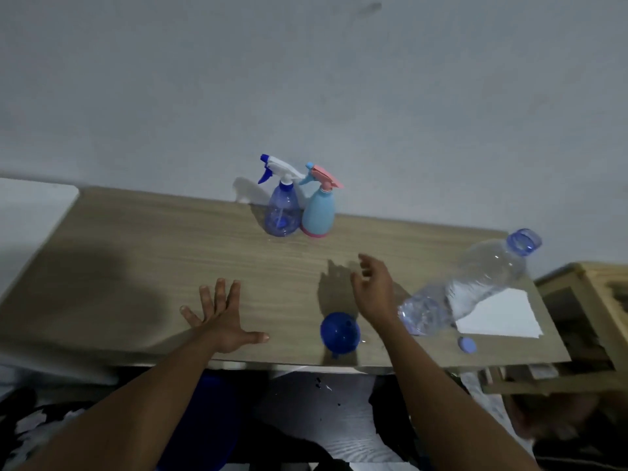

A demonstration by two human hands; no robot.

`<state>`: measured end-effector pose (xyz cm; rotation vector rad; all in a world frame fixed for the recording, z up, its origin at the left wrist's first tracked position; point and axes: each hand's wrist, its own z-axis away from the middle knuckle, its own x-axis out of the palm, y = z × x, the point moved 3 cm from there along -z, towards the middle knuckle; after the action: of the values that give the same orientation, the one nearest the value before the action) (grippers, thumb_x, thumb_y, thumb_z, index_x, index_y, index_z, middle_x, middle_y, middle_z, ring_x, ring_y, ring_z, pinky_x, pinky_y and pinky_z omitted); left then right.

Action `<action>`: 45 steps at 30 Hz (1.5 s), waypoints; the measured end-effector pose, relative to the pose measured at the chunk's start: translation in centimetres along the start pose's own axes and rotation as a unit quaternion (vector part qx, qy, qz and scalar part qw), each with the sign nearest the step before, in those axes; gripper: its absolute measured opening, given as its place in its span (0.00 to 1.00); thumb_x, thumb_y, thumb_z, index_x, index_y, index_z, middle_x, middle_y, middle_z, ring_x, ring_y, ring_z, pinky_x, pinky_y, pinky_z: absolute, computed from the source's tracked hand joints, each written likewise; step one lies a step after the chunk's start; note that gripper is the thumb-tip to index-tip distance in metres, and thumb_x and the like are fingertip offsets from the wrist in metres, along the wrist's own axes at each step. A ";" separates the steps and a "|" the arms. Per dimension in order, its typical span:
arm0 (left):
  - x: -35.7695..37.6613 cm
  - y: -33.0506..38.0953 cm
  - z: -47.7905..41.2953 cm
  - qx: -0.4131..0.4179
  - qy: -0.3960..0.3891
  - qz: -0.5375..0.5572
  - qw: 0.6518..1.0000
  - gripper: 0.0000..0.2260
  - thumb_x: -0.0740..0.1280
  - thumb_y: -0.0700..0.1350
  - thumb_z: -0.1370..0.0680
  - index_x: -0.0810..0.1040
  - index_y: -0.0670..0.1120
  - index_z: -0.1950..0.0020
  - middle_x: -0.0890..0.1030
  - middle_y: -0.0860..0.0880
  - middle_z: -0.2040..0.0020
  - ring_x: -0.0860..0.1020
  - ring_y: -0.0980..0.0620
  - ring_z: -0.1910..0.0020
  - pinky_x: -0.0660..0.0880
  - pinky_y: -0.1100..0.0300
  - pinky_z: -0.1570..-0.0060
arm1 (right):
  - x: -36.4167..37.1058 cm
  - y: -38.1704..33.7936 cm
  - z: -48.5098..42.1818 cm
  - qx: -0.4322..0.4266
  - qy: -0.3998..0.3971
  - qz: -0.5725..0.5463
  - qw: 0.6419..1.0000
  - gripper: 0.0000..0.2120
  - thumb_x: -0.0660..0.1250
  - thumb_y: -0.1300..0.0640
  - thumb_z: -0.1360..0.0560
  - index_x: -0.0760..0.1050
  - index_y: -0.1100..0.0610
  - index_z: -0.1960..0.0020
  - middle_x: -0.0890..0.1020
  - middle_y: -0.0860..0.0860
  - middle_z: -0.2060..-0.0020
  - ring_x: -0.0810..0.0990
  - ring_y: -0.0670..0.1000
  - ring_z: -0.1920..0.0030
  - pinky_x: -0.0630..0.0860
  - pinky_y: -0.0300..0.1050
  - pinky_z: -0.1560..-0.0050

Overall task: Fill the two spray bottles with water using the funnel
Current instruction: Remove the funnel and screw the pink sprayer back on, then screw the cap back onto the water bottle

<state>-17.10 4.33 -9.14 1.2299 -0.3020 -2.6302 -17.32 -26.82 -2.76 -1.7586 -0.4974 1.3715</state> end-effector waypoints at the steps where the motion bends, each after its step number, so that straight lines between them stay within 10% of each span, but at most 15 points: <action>1: 0.1 0.1 0.1 0.002 0.014 0.002 1.000 0.65 0.66 0.80 0.44 0.27 0.58 0.24 0.23 0.51 0.25 0.24 0.42 0.26 0.30 0.29 0.33 | -0.7 1.7 1.9 0.015 -0.006 0.010 1.000 0.17 0.67 0.62 0.22 0.74 0.61 0.33 0.79 0.58 0.40 0.79 0.53 0.45 0.79 0.54 0.44; 12: 2.6 7.7 1.1 0.000 0.090 0.068 0.994 0.38 0.63 0.67 0.27 0.54 0.58 0.20 0.51 0.51 0.18 0.47 0.39 0.21 0.52 0.40 0.25 | -13.2 14.9 8.9 0.130 0.084 0.101 0.983 0.10 0.66 0.64 0.22 0.81 0.63 0.42 0.80 0.61 0.47 0.80 0.62 0.45 0.75 0.51 0.43; 20: 2.9 16.9 4.5 0.105 0.203 0.206 0.951 0.35 0.65 0.65 0.28 0.65 0.51 0.24 0.70 0.49 0.26 0.68 0.48 0.27 0.66 0.47 0.28 | -16.5 19.3 6.5 0.098 -0.041 0.222 0.969 0.19 0.61 0.70 0.26 0.81 0.59 0.39 0.77 0.58 0.41 0.77 0.63 0.43 0.75 0.51 0.45; 26: 3.2 26.6 10.6 0.258 0.246 0.289 0.889 0.31 0.76 0.48 0.27 0.69 0.51 0.26 0.72 0.56 0.30 0.71 0.59 0.31 0.63 0.81 0.42 | -18.0 19.8 5.5 0.065 -0.107 0.219 0.968 0.14 0.61 0.64 0.21 0.77 0.60 0.38 0.75 0.57 0.43 0.75 0.59 0.43 0.73 0.49 0.46; 35: 2.6 34.2 13.8 0.331 0.274 0.335 0.839 0.39 0.76 0.53 0.27 0.54 0.70 0.26 0.66 0.62 0.25 0.70 0.60 0.30 0.72 0.58 0.34 | -26.2 7.9 0.6 -0.021 0.047 -0.137 0.989 0.08 0.70 0.58 0.22 0.79 0.57 0.43 0.83 0.49 0.52 0.82 0.46 0.53 0.76 0.28 0.59; 45: 2.0 35.8 14.3 0.316 0.295 0.368 0.823 0.31 0.71 0.57 0.26 0.59 0.76 0.31 0.69 0.59 0.26 0.76 0.55 0.34 0.80 0.52 0.40 | -29.5 -4.7 -2.3 -0.244 -0.110 -0.129 0.955 0.10 0.70 0.57 0.22 0.81 0.53 0.41 0.83 0.44 0.45 0.81 0.41 0.47 0.79 0.34 0.51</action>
<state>-25.33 -29.09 8.29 1.5945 -1.2845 -1.4203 -23.90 -46.48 18.82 -1.8403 -1.2327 1.3338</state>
